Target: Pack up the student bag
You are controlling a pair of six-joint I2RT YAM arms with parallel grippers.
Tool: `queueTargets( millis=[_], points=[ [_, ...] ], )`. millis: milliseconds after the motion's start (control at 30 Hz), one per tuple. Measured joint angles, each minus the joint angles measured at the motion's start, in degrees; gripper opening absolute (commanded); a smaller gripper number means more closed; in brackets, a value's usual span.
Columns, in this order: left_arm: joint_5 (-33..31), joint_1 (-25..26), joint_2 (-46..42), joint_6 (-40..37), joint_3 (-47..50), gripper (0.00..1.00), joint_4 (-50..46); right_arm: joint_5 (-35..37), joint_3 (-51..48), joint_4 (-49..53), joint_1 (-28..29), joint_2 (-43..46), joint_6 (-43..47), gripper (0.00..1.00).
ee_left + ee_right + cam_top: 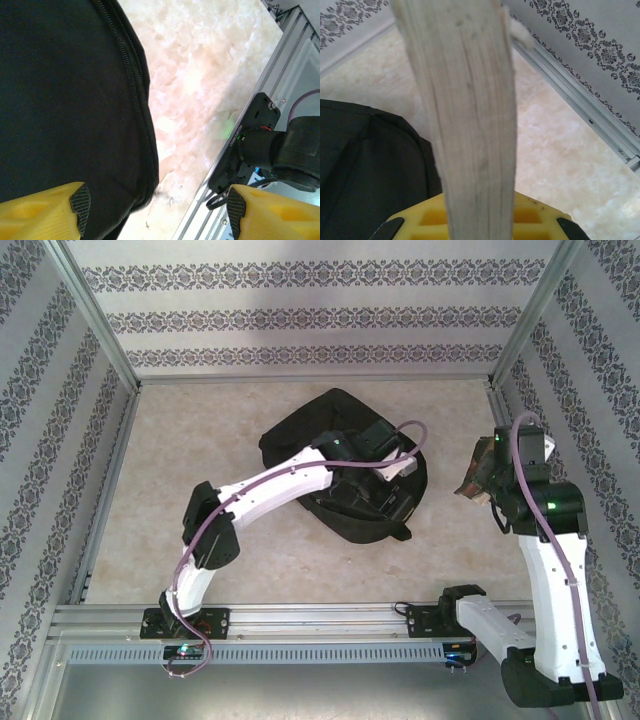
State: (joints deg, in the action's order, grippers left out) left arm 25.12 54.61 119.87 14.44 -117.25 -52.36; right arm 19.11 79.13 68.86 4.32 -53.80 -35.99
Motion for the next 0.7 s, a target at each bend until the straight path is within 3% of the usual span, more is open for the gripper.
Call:
queueTargets(
  millis=[233, 700],
  points=[
    [-1.92, 0.52, 2.97, -2.01, -1.73, 0.65, -0.66, -0.35, 0.0, -0.07, -0.98, -1.57, -0.07, 0.0],
    [-4.24, 1.2, 5.2, -5.31, -4.31, 0.68, -2.73, -2.56, -0.68, -0.57, -1.97, -0.76, -1.14, 0.0]
  ],
)
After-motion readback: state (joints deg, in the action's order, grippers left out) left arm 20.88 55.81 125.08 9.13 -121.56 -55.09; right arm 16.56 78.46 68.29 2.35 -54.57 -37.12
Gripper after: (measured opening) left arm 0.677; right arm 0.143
